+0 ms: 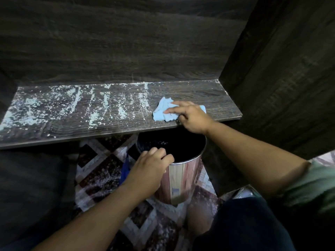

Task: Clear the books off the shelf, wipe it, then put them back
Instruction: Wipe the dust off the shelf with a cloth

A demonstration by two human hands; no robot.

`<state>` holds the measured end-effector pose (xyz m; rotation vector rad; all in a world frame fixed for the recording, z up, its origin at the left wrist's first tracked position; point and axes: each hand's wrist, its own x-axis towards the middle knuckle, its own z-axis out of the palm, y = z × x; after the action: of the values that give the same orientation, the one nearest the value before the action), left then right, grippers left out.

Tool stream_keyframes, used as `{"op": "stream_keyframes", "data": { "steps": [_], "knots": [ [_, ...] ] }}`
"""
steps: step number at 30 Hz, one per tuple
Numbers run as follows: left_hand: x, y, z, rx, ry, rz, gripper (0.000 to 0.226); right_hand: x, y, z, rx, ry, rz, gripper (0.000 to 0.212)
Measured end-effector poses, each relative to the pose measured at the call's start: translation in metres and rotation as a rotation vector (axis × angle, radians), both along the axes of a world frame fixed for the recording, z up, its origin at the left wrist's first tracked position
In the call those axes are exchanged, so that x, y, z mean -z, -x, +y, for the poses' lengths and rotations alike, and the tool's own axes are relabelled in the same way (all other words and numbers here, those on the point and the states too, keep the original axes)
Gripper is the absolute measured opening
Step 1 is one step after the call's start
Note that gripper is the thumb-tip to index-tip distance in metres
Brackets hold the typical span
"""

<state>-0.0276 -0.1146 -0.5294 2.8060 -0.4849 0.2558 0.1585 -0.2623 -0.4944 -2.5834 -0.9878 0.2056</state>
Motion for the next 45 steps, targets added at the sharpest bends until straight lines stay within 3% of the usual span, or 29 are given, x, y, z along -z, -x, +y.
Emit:
{"op": "stream_keyframes", "data": {
  "steps": [5,10,13,17,22,26,28,32,34,37,39,41,45],
  "knots": [
    [-0.003,0.005,0.001,0.046,0.000,-0.015,0.046,-0.008,0.038,-0.021,-0.101,-0.098,-0.038,0.051],
    [-0.003,0.003,-0.001,0.071,0.013,-0.020,0.046,-0.028,0.010,-0.020,0.166,-0.341,-0.070,0.052],
    [-0.002,0.003,-0.002,0.067,0.025,-0.012,0.047,-0.023,-0.021,-0.022,0.307,-0.182,-0.090,0.051],
    [-0.004,0.002,-0.002,0.061,0.031,-0.012,0.048,-0.003,-0.022,-0.017,0.290,0.151,-0.035,0.050],
    [-0.003,0.001,-0.002,0.065,0.035,-0.021,0.045,-0.012,0.013,-0.018,0.032,0.113,-0.079,0.049],
    [-0.003,-0.003,-0.004,0.058,0.041,-0.018,0.046,-0.027,0.030,-0.043,-0.038,0.005,0.017,0.048],
    [-0.002,-0.007,-0.006,0.053,0.049,-0.014,0.044,-0.029,0.020,-0.059,0.046,-0.087,-0.062,0.047],
    [-0.002,-0.015,-0.010,0.038,0.049,0.010,0.046,-0.031,-0.023,-0.083,0.531,-0.045,-0.395,0.046],
    [-0.002,-0.020,-0.013,0.016,0.042,0.025,0.045,-0.034,-0.047,-0.083,0.657,0.105,-0.353,0.051],
    [-0.004,-0.026,-0.018,0.001,0.014,0.051,0.034,-0.026,-0.083,-0.078,0.563,0.378,-0.244,0.063],
    [-0.003,-0.030,-0.019,-0.019,-0.001,0.070,0.030,-0.017,-0.100,-0.076,0.525,0.431,-0.183,0.066],
    [-0.003,-0.032,-0.019,-0.040,-0.022,0.065,0.032,-0.007,-0.108,-0.074,0.519,0.401,-0.141,0.068],
    [0.006,-0.033,-0.017,-0.046,0.005,0.029,0.040,0.000,-0.104,-0.065,0.638,0.107,-0.064,0.062]
  ]
}}
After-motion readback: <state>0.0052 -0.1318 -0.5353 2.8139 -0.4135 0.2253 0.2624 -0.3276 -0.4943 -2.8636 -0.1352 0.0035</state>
